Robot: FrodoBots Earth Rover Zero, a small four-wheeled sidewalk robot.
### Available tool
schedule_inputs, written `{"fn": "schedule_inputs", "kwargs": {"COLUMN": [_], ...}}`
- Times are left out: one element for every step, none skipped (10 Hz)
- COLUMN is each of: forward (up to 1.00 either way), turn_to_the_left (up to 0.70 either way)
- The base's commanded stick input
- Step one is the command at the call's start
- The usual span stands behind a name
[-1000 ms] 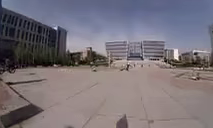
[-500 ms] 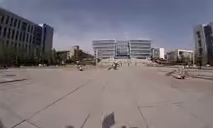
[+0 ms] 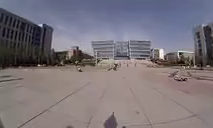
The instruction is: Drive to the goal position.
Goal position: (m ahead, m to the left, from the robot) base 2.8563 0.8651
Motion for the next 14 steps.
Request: {"fn": "schedule_inputs", "kwargs": {"forward": [1.0,1.0,1.0,1.0,1.0,1.0,1.0,1.0,0.68,0.0,0.0,0.0,-0.18,-0.87], "turn_to_the_left": [0.0,-0.08,-0.22,-0.12,0.0,0.0,0.0,0.0,0.0,0.0,0.0,0.0,0.0,0.0]}}
